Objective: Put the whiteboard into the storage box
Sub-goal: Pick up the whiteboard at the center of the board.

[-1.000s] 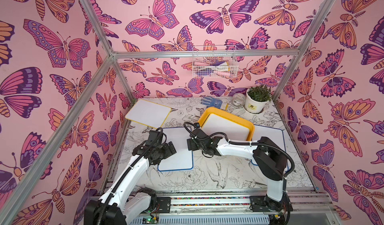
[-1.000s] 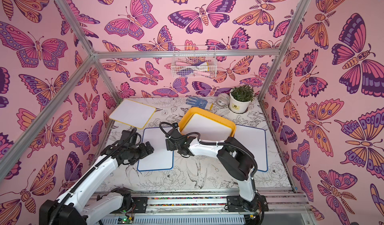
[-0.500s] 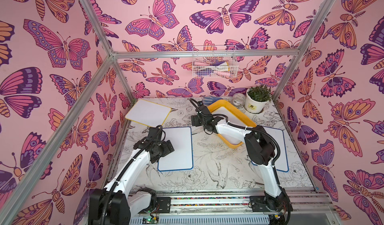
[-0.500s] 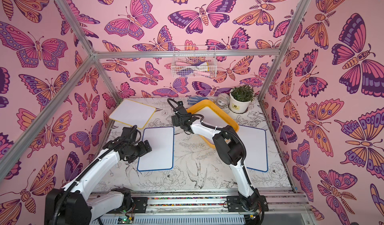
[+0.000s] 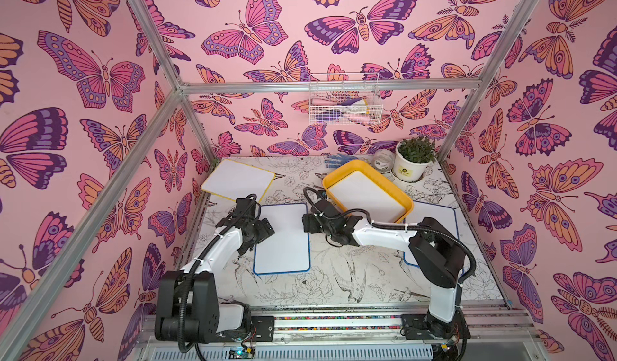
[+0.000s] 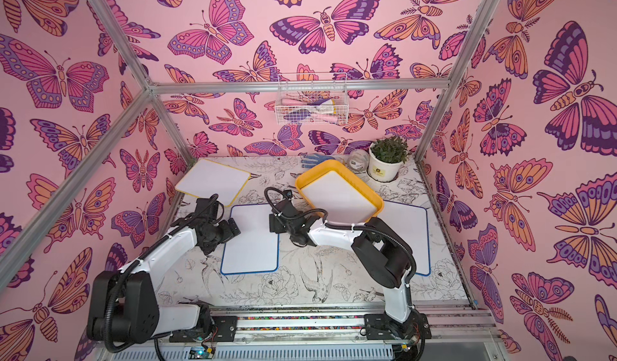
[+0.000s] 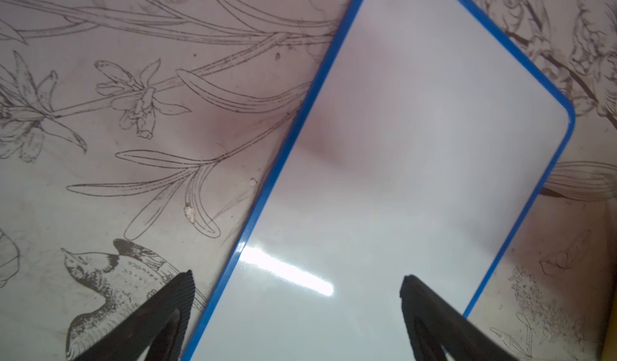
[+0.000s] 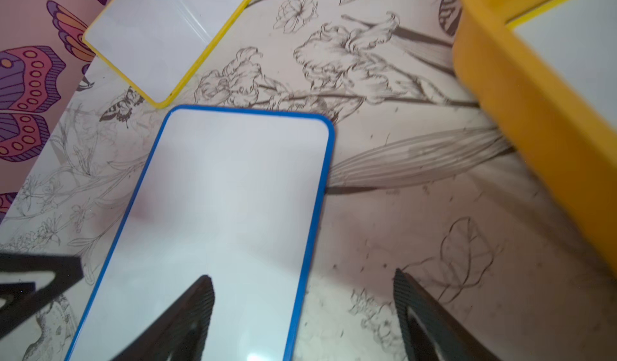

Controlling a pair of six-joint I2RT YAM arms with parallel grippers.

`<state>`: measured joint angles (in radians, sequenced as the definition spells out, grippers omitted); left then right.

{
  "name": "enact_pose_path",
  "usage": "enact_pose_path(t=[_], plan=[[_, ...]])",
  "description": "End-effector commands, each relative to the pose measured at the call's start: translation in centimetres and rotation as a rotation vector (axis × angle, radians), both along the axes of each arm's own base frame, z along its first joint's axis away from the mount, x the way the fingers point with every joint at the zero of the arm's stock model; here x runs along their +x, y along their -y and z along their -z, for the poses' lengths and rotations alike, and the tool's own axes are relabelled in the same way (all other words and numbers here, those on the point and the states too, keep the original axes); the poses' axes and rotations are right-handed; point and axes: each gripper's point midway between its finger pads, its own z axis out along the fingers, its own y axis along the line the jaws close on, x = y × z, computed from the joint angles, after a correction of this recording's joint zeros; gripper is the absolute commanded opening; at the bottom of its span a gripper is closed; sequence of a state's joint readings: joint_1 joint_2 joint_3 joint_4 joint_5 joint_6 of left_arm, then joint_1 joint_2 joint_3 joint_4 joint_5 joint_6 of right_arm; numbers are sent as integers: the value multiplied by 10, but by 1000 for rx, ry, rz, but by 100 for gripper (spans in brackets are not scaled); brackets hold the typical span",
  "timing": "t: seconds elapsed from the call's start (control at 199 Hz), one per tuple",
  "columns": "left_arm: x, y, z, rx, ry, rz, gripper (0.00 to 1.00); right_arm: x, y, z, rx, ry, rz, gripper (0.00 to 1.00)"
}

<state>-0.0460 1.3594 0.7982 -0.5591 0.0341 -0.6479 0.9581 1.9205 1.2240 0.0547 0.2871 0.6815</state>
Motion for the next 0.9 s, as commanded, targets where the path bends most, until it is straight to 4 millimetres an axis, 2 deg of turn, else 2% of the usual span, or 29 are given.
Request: enact_pose_path(t=[0.0,0.186,0.406,0.732,0.893], plan=[[9,4,3,-54,17,-10,98,-5,7,-6,86,11,143,85],[7,14,21,-124,4,-23,96,-20,4,27,106,-74,201,84],[2,24,38,-185,-16,-21,94,-28,-8,53,134,-115,224,84],[-7,40,50,-185,-44,28,93,-20,-32,58,101,-116,162,84],[-10,55,50,-194,-47,68,93,-16,-32,60,54,-104,132,84]])
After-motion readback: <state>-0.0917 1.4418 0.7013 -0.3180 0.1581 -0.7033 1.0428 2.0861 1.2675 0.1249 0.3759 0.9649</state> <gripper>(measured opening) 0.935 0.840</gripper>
